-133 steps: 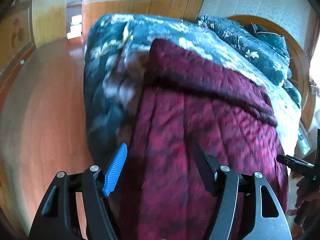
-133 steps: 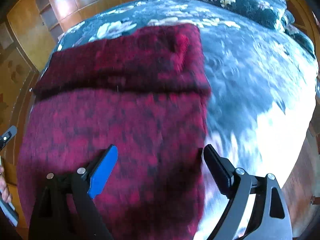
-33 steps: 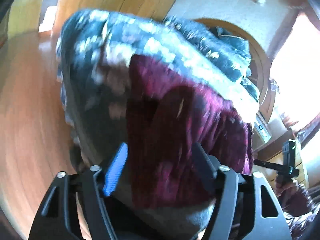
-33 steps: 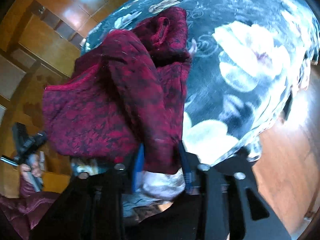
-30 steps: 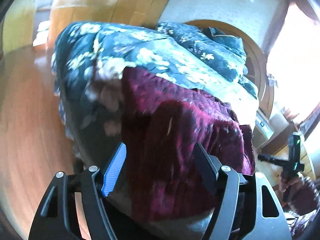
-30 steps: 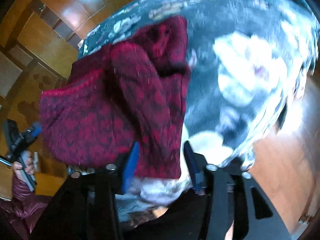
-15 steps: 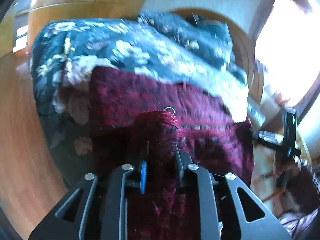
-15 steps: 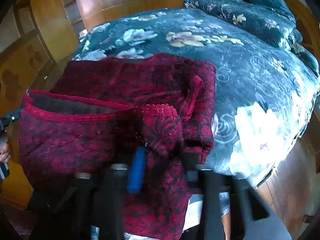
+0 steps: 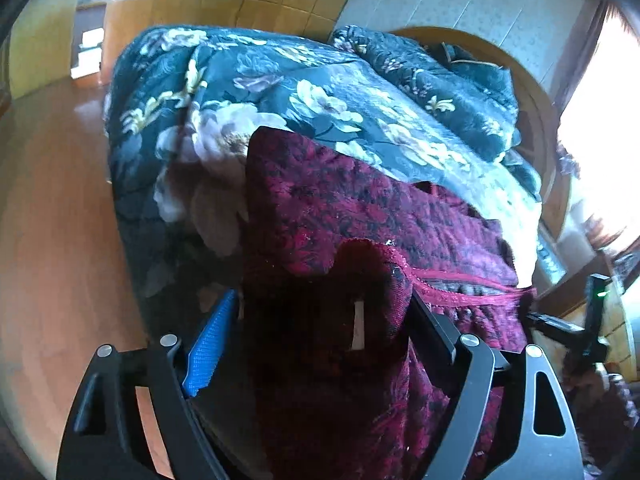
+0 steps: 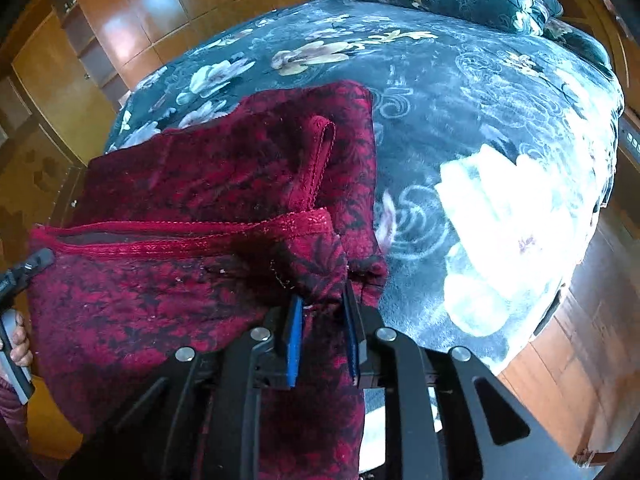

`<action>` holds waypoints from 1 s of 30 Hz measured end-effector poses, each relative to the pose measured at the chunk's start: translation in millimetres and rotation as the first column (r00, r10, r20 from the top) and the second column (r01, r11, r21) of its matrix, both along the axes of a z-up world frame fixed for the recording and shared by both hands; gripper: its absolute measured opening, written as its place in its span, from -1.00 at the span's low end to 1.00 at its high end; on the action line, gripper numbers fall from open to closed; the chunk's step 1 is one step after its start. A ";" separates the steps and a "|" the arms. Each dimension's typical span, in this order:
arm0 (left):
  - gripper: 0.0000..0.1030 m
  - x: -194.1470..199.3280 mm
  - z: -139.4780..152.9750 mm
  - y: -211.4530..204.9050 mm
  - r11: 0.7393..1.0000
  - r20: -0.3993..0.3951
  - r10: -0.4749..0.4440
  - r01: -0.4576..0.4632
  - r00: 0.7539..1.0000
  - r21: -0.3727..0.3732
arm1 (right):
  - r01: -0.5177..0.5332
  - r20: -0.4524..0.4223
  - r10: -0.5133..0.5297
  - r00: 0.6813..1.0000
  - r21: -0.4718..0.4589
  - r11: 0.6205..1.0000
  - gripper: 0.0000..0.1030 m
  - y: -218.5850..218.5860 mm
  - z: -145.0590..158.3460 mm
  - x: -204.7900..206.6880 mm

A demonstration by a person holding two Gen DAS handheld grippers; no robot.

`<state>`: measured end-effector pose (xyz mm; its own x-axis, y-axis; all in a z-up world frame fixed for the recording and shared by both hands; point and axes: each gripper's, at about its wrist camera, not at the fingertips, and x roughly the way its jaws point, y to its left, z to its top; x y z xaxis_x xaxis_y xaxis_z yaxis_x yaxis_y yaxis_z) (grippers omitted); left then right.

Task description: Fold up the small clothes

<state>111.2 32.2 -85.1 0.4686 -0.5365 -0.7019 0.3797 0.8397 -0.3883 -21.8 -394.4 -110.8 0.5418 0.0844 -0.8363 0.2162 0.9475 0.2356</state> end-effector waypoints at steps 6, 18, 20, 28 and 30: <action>0.54 9.5 -4.3 -13.9 0.987 -0.038 -0.123 0.119 0.992 -0.107 | 0.018 -0.014 -0.018 1.000 0.005 1.000 -0.33 -4.5 -15.7 0.4; -0.67 -42.3 22.5 -7.1 0.989 0.054 -0.086 0.092 0.995 -0.116 | -0.057 0.024 0.060 0.998 -0.121 0.991 -0.62 21.0 6.5 -14.3; -0.67 -51.8 27.5 -4.7 0.991 0.071 -0.066 0.074 0.995 -0.111 | -0.076 0.042 0.083 0.996 -0.134 0.988 -0.65 27.1 17.0 -21.5; -0.67 -18.5 58.0 -17.2 0.998 0.134 -0.008 0.016 0.991 -0.061 | -0.061 0.176 0.072 0.982 -0.070 0.996 -0.69 25.8 74.6 -26.1; -0.67 -3.3 67.4 -25.5 0.999 0.162 -0.003 0.009 0.987 -0.039 | -0.044 0.198 0.053 0.979 -0.048 0.998 -0.70 22.0 83.9 -14.0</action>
<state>108.0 6.7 -17.7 0.5709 -0.5653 -0.5954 0.4454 0.8225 -0.3538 -35.8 -372.4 -26.9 0.6942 0.0804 -0.7152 0.1228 0.9660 0.2277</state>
